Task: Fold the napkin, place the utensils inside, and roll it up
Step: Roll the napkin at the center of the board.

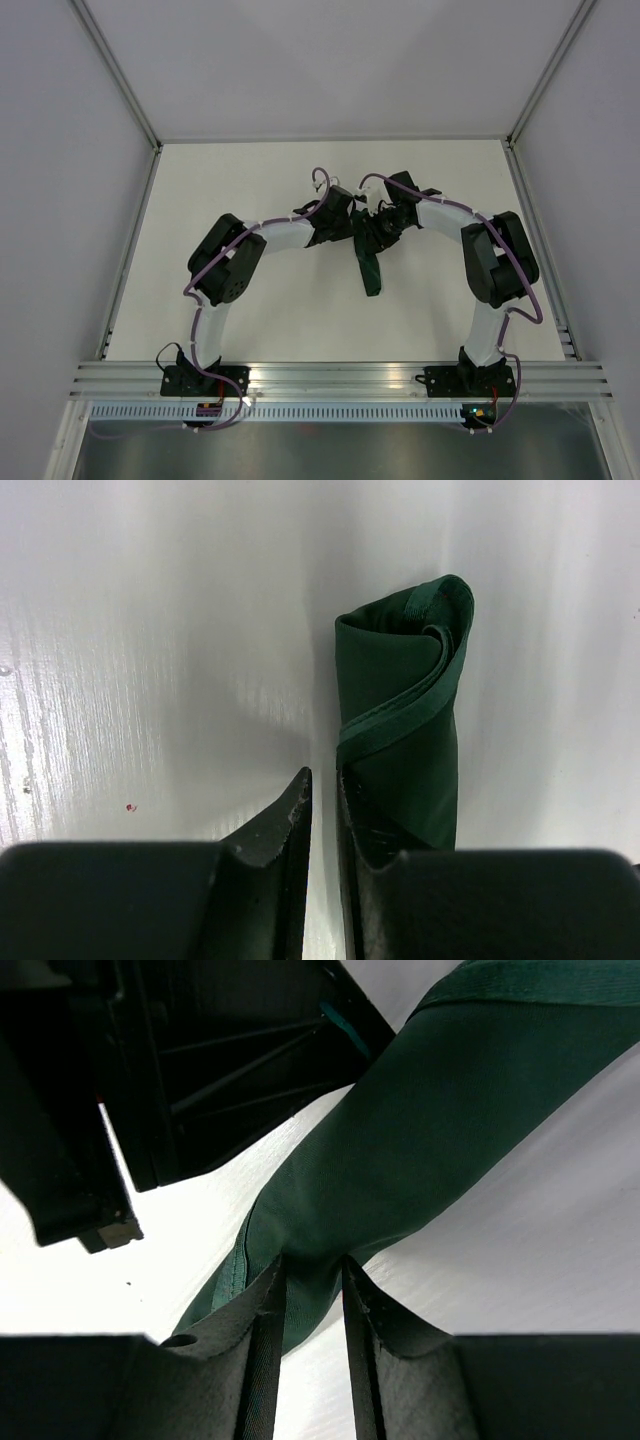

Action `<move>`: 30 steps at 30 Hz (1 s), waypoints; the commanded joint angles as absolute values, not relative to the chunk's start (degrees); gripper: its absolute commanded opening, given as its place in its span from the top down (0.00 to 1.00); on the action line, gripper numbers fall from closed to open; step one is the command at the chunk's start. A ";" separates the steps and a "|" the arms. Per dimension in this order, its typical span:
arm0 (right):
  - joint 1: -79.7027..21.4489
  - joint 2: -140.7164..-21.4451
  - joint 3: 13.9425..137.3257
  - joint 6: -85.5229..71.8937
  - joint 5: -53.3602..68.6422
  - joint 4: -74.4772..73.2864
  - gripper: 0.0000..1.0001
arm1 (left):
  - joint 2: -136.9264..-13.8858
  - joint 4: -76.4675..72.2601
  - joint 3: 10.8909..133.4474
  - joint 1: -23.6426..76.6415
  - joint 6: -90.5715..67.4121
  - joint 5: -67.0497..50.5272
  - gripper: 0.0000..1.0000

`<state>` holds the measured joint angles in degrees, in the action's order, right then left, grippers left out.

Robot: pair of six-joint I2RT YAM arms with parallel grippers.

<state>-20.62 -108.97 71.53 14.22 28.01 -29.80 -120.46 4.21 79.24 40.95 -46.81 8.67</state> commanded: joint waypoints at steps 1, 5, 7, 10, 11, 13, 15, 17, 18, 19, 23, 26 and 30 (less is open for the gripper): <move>-20.21 -110.30 72.60 10.99 26.10 -28.65 0.66 | -121.55 4.75 82.09 40.52 -44.47 7.03 0.80; -19.78 -111.18 73.39 10.37 26.37 -28.30 0.66 | -122.08 5.10 82.71 40.34 -44.30 6.59 0.80; -19.43 -111.27 73.65 10.20 26.89 -28.30 0.66 | -121.99 5.10 82.62 40.17 -44.21 6.50 0.80; -19.25 -110.66 74.00 10.46 27.77 -28.74 0.63 | -121.64 5.19 82.53 39.99 -43.95 6.42 0.80; -19.16 -110.48 74.26 10.55 28.30 -28.74 0.62 | -121.55 5.19 82.53 39.90 -43.86 6.42 0.79; -19.07 -109.43 74.70 10.55 28.56 -29.18 0.60 | -121.12 5.18 82.53 39.64 -43.51 6.15 0.79; -19.07 -108.64 75.58 10.64 29.18 -29.70 0.59 | -120.59 5.10 82.70 39.55 -42.89 5.98 0.79; -18.90 -107.85 76.64 10.46 29.27 -30.23 0.58 | -120.32 5.18 82.88 39.38 -42.37 5.71 0.79; -18.81 -107.49 76.90 10.20 29.53 -30.41 0.57 | -120.06 5.19 82.97 39.46 -42.02 5.63 0.79; -18.55 -107.32 77.25 10.11 29.62 -30.85 0.57 | -119.97 5.10 83.06 39.38 -41.84 5.54 0.79; -17.93 -106.18 79.10 9.67 30.76 -31.90 0.56 | -119.53 5.54 83.58 39.11 -41.13 5.10 0.79; -17.23 -105.30 79.72 9.58 31.20 -32.34 0.55 | -119.01 5.62 83.58 38.94 -40.78 5.18 0.78; -15.56 -103.54 80.42 9.32 31.81 -32.87 0.54 | -117.34 6.15 83.32 38.58 -39.73 5.27 0.77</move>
<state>-16.82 -107.35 77.78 11.53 30.72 -31.27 -121.23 4.78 81.32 39.05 -42.70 6.26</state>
